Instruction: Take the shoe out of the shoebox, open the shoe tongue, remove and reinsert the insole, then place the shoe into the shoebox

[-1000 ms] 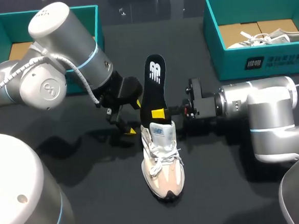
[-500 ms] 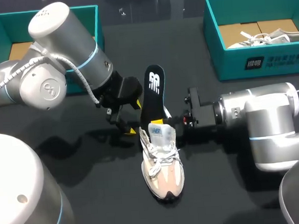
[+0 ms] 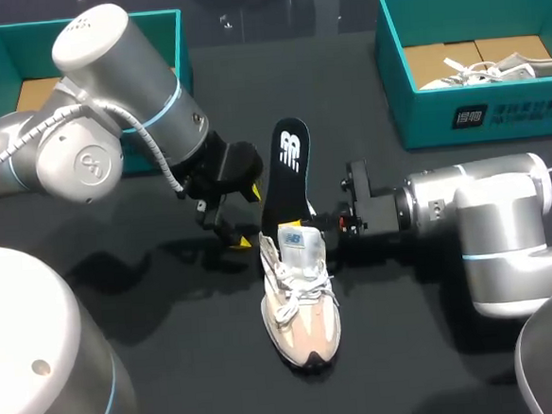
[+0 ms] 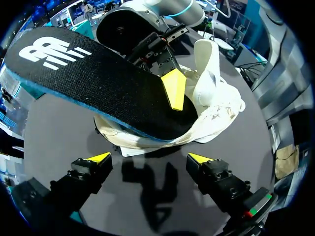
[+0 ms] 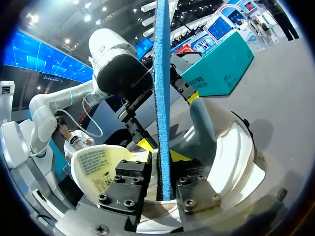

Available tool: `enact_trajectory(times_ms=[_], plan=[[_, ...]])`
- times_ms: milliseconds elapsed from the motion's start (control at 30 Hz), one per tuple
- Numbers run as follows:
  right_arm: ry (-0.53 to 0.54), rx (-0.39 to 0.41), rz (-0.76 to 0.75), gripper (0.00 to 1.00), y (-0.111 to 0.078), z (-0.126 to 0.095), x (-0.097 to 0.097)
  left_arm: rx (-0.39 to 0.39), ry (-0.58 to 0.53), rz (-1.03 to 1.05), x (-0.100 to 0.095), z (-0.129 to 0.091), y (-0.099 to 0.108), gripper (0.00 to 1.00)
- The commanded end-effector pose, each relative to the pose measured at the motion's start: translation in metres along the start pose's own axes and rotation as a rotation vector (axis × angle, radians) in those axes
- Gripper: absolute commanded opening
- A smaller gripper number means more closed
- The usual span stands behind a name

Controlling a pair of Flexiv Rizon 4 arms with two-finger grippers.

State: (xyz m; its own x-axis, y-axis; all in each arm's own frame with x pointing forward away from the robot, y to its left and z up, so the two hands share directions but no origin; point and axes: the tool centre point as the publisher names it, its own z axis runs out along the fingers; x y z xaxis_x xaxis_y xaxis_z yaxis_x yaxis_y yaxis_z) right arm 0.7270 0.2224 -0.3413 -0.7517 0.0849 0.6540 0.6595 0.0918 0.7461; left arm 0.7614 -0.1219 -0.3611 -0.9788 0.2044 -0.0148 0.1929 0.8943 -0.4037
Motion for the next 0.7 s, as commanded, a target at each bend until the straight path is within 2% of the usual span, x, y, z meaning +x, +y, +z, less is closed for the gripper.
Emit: enact_trajectory(times_ms=[33, 500, 700], plan=[[0.005, 0.013, -0.013, 0.23, 0.006, 0.001, 0.000, -0.001, 0.000, 0.001, 0.000, 0.001, 0.000, 1.00], [-0.003, 0.047, -0.076, 0.27, 0.030, -0.004, 0.005, -0.001, 0.000, 0.001, 0.000, 0.001, 0.000, 1.00], [-0.015, 0.057, -0.097, 0.22, 0.045, -0.011, 0.001, -0.001, 0.000, 0.001, 0.000, 0.001, 0.000, 1.00]])
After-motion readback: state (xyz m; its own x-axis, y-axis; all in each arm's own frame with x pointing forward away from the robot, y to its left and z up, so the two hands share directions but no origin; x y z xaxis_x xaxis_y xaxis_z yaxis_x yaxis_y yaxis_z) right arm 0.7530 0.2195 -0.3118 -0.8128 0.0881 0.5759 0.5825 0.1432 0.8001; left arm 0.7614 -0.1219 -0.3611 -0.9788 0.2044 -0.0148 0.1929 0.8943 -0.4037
